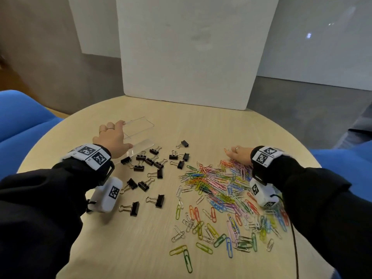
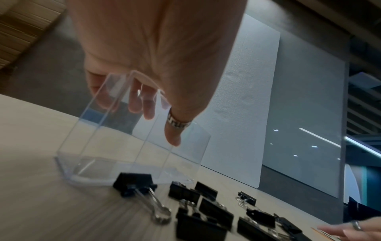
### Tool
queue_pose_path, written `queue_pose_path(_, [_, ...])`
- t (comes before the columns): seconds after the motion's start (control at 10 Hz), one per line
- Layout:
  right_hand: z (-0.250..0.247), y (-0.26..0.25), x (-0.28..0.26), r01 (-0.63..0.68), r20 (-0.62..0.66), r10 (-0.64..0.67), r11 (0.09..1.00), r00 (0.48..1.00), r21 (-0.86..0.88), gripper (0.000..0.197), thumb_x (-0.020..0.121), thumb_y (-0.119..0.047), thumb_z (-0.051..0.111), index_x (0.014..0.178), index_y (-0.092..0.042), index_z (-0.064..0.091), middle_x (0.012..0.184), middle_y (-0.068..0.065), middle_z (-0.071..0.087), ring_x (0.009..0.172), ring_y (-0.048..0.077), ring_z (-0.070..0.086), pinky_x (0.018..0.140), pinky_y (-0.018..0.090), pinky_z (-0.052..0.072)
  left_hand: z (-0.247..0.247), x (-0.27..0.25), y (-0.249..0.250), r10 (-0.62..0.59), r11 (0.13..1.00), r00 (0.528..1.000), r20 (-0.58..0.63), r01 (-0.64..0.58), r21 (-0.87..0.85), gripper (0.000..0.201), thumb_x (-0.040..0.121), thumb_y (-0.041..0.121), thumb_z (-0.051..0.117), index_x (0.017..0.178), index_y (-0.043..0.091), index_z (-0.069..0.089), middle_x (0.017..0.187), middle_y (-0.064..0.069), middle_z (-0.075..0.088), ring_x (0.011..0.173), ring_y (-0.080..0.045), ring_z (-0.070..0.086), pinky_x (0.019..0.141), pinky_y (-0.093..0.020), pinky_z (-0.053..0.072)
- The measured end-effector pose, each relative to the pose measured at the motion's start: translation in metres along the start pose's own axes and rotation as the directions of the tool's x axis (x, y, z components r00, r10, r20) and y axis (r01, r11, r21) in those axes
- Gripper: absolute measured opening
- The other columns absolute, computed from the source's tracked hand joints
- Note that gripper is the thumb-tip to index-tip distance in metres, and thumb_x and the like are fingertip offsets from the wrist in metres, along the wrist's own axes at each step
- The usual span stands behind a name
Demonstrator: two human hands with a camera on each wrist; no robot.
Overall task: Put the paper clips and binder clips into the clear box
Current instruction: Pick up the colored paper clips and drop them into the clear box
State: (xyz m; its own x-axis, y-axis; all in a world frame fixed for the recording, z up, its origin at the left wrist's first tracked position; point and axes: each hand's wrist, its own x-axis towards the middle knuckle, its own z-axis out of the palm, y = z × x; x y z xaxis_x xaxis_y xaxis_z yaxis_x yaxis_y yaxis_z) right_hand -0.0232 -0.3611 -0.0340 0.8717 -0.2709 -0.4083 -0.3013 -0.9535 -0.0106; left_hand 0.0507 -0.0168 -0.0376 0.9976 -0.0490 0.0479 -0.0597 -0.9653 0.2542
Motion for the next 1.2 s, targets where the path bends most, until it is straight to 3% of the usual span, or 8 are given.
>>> queue_pose_path(0.2, [0.015,-0.027,-0.016,0.16,0.058,-0.154,0.981,0.986,-0.109,0.05,0.099,-0.04,0.028,0.136,-0.006,0.035,0.14,0.015,0.037,0.123,0.029,0.045,0.106,0.037,0.035,0.0,-0.002,0.001,-0.004,1.0,1.0,-0.003,0.004,0.0,0.076,0.087,0.035,0.06,0.146,0.019,0.015,0.142,-0.014,0.03,0.133,-0.033,0.023,0.103,-0.049,0.033])
queue_pose_path(0.4, [-0.004,-0.012,-0.052,0.246,0.05,-0.248,0.969,0.968,0.036,0.048,0.1,-0.037,0.028,0.141,-0.015,0.039,0.146,0.003,0.042,0.132,0.02,0.042,0.111,0.032,0.027,0.0,-0.003,0.001,0.0,1.0,1.0,-0.012,0.0,0.009,0.076,0.087,0.034,0.059,0.146,0.019,0.014,0.142,-0.014,0.03,0.134,-0.033,0.022,0.103,-0.05,0.032])
queue_pose_path(0.5, [-0.017,0.016,-0.042,0.115,-0.13,-0.093,0.979,0.987,0.166,0.043,0.1,-0.029,0.032,0.137,-0.009,0.044,0.14,0.009,0.048,0.126,0.024,0.046,0.103,0.032,0.036,0.001,-0.004,0.001,0.001,1.0,1.0,-0.016,-0.001,0.02,0.076,0.087,0.035,0.059,0.146,0.018,0.015,0.142,-0.015,0.031,0.134,-0.033,0.023,0.103,-0.05,0.033])
queue_pose_path(0.7, [-0.004,0.023,-0.015,-0.07,0.012,0.07,0.998,0.997,0.0,0.045,0.101,-0.033,0.029,0.134,-0.006,0.042,0.145,0.016,0.041,0.129,0.025,0.043,0.108,0.031,0.029,0.0,-0.005,0.002,0.004,1.0,1.0,-0.022,-0.003,0.029,0.074,0.087,0.035,0.059,0.145,0.019,0.016,0.142,-0.014,0.031,0.134,-0.033,0.024,0.102,-0.049,0.034])
queue_pose_path(0.9, [0.005,-0.009,-0.035,0.152,0.104,-0.142,0.983,0.984,-0.101,0.05,0.101,-0.033,0.028,0.144,-0.007,0.03,0.152,0.009,0.03,0.139,0.022,0.031,0.115,0.031,0.022,0.0,-0.006,0.002,0.003,1.0,1.0,-0.02,-0.002,0.018,0.075,0.087,0.035,0.059,0.146,0.019,0.015,0.143,-0.014,0.029,0.135,-0.032,0.022,0.103,-0.049,0.033])
queue_pose_path(1.0, [0.0,-0.001,-0.045,0.214,0.022,-0.215,0.975,0.976,0.06,0.045,0.099,-0.035,0.034,0.136,-0.012,0.046,0.14,0.006,0.049,0.118,0.02,0.051,0.098,0.028,0.04,0.0,-0.007,0.002,0.005,1.0,1.0,-0.021,-0.005,0.018,0.075,0.087,0.034,0.059,0.146,0.019,0.015,0.143,-0.014,0.029,0.135,-0.032,0.022,0.103,-0.049,0.033])
queue_pose_path(1.1, [-0.012,0.025,-0.043,0.119,-0.227,-0.047,0.941,0.973,0.318,0.038,0.098,-0.029,0.039,0.126,-0.008,0.054,0.12,0.009,0.061,0.095,0.021,0.055,0.063,0.022,0.04,0.0,-0.008,0.001,0.009,1.0,1.0,-0.026,-0.009,0.016,0.075,0.087,0.034,0.059,0.146,0.019,0.015,0.143,-0.014,0.029,0.135,-0.032,0.022,0.103,-0.05,0.033])
queue_pose_path(1.2, [-0.011,0.06,-0.032,-0.118,-0.201,0.179,0.952,0.963,0.283,0.032,0.098,-0.021,0.039,0.111,-0.001,0.06,0.109,0.014,0.058,0.101,0.026,0.054,0.08,0.029,0.041,0.0,-0.008,0.001,0.011,1.0,1.0,-0.029,-0.01,0.011,0.075,0.087,0.034,0.059,0.146,0.019,0.016,0.143,-0.014,0.03,0.135,-0.032,0.023,0.102,-0.049,0.033])
